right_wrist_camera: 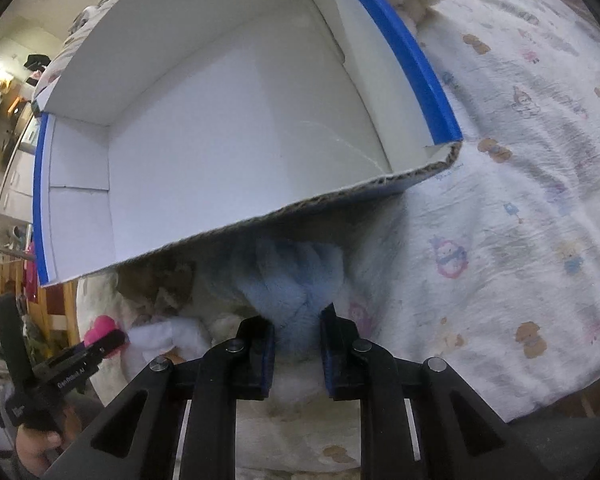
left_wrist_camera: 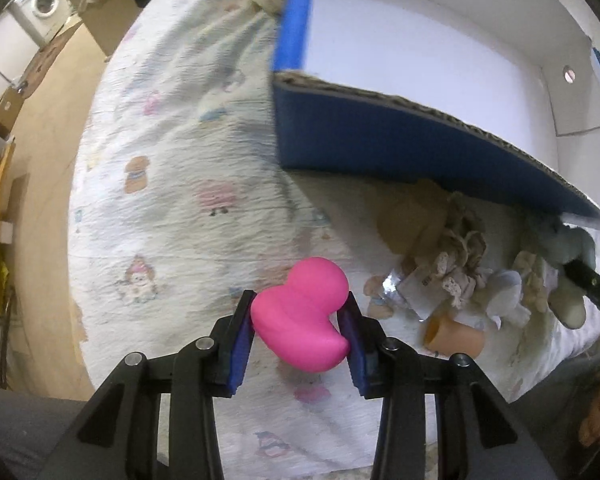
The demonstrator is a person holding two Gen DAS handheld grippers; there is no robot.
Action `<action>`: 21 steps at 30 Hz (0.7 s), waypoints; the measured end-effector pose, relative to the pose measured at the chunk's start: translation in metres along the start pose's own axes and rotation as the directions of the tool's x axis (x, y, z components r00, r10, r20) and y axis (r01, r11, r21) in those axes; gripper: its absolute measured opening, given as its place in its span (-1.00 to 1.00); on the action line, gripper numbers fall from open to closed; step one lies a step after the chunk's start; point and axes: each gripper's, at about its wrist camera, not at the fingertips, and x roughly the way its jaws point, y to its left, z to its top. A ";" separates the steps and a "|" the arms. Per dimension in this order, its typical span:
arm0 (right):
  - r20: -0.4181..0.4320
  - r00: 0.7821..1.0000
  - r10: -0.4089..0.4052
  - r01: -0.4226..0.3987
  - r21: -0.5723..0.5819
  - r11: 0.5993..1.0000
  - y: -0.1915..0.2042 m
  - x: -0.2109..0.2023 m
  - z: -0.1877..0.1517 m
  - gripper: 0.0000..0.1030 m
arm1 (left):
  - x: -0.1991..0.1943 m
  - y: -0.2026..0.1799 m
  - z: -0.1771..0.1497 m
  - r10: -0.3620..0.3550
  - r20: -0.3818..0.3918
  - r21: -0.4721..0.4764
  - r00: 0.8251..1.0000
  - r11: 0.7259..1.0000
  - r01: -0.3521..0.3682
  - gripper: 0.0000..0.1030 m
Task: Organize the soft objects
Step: 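Grasp the pink rubber duck with the left tool while the right tool grasps the blue plush, then carry the pink duck and blue plush with both tools over the box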
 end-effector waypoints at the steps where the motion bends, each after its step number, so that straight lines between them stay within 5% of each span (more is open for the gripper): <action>1: 0.007 1.000 0.000 0.000 -0.009 1.000 0.002 -0.002 -0.001 -0.60 | -0.001 0.003 -0.002 -0.001 0.004 -0.006 1.000 1.000 0.001 -0.28; 21: 0.133 0.991 0.007 0.014 -0.151 0.988 0.046 -0.052 -0.043 -0.60 | -0.054 0.041 -0.049 0.076 0.114 -0.057 0.991 0.996 -0.070 -0.28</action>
